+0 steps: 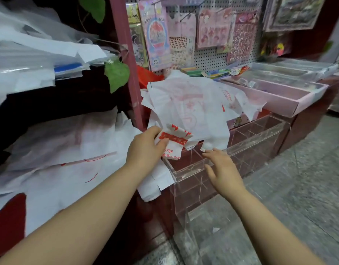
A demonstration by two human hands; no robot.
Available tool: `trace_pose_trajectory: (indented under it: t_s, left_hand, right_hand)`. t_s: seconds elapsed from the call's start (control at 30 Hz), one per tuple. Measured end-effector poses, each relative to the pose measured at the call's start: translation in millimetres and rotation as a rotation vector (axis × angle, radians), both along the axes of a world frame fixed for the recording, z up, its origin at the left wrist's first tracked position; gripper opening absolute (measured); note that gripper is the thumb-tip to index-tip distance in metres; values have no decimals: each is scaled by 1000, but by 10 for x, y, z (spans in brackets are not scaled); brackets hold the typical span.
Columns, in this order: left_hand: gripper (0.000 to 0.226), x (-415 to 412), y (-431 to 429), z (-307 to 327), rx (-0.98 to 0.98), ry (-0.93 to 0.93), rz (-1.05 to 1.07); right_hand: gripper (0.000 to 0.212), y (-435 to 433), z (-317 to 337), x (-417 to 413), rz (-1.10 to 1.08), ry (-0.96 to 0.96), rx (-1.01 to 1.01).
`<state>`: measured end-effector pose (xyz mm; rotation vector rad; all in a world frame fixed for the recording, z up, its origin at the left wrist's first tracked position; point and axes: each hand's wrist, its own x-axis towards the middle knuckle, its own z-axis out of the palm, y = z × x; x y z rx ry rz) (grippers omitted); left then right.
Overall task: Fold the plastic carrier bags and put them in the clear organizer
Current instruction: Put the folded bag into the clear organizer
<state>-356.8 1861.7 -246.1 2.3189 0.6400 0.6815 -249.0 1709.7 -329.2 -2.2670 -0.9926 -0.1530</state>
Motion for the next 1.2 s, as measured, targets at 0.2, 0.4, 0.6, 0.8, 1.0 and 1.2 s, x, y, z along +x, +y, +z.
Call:
trace_pose_trajectory:
  t_s: [0.2, 0.4, 0.6, 0.8, 1.0, 1.2]
  left_hand:
    - [21, 195, -17, -154, 217, 246, -66]
    - [14, 277, -26, -8, 563, 489, -123]
    - [34, 444, -32, 129, 657, 623, -178]
    - [23, 474, 12, 195, 802, 637, -265]
    - [12, 586, -95, -65, 722, 588, -217]
    - [19, 547, 67, -262, 469, 492, -102]
  right_hand:
    - [34, -5, -146, 71, 19, 21, 91]
    - [36, -19, -151, 59, 32, 0, 107]
    - [37, -26, -135, 54, 40, 1, 115]
    - [37, -16, -149, 51, 44, 0, 135]
    - [39, -27, -161, 54, 60, 0, 141]
    - [38, -20, -176, 51, 55, -6, 158]
